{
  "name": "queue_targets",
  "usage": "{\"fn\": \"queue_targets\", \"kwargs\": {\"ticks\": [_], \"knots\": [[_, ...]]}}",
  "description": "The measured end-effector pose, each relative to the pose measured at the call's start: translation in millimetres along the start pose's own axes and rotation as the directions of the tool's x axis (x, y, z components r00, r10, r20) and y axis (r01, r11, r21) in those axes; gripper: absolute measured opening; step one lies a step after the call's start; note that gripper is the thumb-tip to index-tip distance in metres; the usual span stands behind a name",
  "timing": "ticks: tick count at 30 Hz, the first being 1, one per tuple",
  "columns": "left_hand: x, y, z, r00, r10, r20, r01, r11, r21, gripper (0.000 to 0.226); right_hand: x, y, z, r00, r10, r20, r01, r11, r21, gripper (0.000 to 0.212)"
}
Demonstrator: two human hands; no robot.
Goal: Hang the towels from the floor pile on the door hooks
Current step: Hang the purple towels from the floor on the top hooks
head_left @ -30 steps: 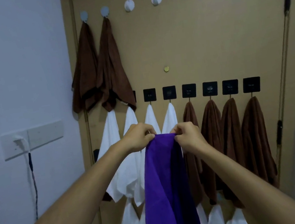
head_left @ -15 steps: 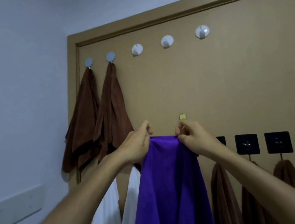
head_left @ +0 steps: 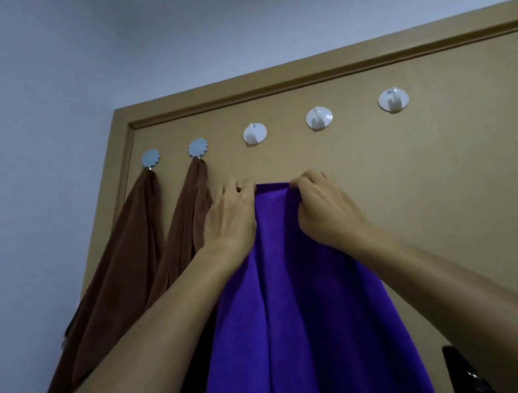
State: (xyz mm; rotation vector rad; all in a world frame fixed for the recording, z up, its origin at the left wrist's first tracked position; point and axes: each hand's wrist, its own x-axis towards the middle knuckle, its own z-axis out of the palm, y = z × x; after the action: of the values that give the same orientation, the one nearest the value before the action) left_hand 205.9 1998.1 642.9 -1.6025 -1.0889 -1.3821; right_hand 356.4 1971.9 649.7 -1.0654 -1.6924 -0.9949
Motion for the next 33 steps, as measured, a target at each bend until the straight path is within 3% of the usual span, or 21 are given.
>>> {"fn": "queue_targets", "kwargs": {"ticks": [3,6,12,20,26,30,33], "knots": [[49,-16,12,0.988,0.066,-0.143,-0.048,0.991,0.125,0.032,46,-1,9,0.997,-0.008,-0.073,0.003,0.998,-0.061,0.033],[94,-31,21,0.977,0.094,-0.193,-0.05,0.974,0.22,0.034,90,-1,17,0.99,-0.057,-0.129,0.035,0.985,-0.168,0.028],[160,-48,52,0.98,0.077,-0.185,-0.071,0.997,0.039,0.039,149,3,35,0.989,-0.074,-0.125,0.021,0.924,-0.382,0.027],[194,-58,78,0.966,0.068,-0.251,-0.091,0.992,-0.084,0.035,184,21,62,0.969,-0.134,-0.208,0.023,0.885,-0.465,0.032],[177,-63,80,0.94,0.061,-0.336,-0.145,0.962,-0.232,0.021,173,35,80,0.914,-0.202,-0.352,0.068,0.931,-0.359,0.026],[163,-58,74,0.979,-0.009,-0.203,-0.085,0.889,-0.451,0.021,160,29,86,0.919,-0.163,-0.359,0.031,0.938,-0.346,0.02],[151,-54,65,0.991,-0.047,-0.122,-0.028,0.835,-0.549,0.029,146,17,84,0.937,-0.087,-0.337,0.028,0.984,-0.175,0.024]]}}
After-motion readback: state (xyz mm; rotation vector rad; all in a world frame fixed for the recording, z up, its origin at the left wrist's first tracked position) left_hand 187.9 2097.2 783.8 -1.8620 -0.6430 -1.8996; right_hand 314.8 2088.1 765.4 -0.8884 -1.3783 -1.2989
